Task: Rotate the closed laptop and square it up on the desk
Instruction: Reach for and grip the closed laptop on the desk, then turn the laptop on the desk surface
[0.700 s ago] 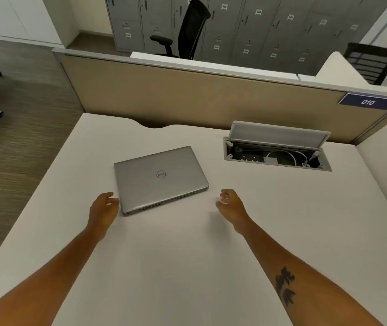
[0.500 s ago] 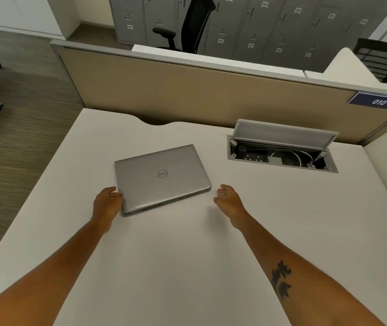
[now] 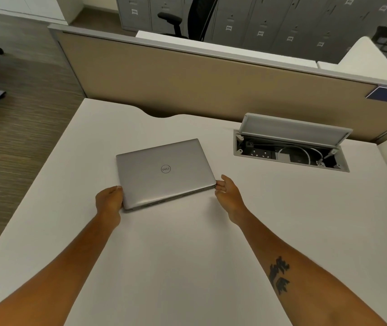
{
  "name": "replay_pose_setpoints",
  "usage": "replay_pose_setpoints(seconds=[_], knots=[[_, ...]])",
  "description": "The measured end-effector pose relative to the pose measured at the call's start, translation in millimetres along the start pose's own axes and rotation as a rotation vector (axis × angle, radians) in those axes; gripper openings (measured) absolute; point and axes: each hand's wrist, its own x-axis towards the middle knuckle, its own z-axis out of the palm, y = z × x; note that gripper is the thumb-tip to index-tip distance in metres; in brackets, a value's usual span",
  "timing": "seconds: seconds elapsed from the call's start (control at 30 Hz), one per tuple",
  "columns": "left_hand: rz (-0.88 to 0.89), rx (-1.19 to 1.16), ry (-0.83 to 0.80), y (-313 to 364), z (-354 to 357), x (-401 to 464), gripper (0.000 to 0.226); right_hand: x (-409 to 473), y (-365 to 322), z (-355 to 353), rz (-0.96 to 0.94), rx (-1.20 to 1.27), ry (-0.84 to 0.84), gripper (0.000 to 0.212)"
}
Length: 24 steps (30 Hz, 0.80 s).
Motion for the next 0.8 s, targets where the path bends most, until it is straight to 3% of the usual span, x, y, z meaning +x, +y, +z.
replay_pose_setpoints(seconds=[0.2,0.57,0.8], knots=[[-0.04,-0.027,0.012,-0.5,9.5,-20.8,0.032,5.1,0.6,-7.8,0.002,-0.006,0.002,0.069],[-0.024,-0.098,-0.016,-39.0,28.6,-86.8,0.031,17.8,-2.1,-30.7,-0.001,-0.032,-0.004,0.069],[-0.108,-0.222,-0.061,-54.5,44.6,-121.5,0.029,24.8,-9.6,-38.8,0.02,-0.032,0.026,0.067]])
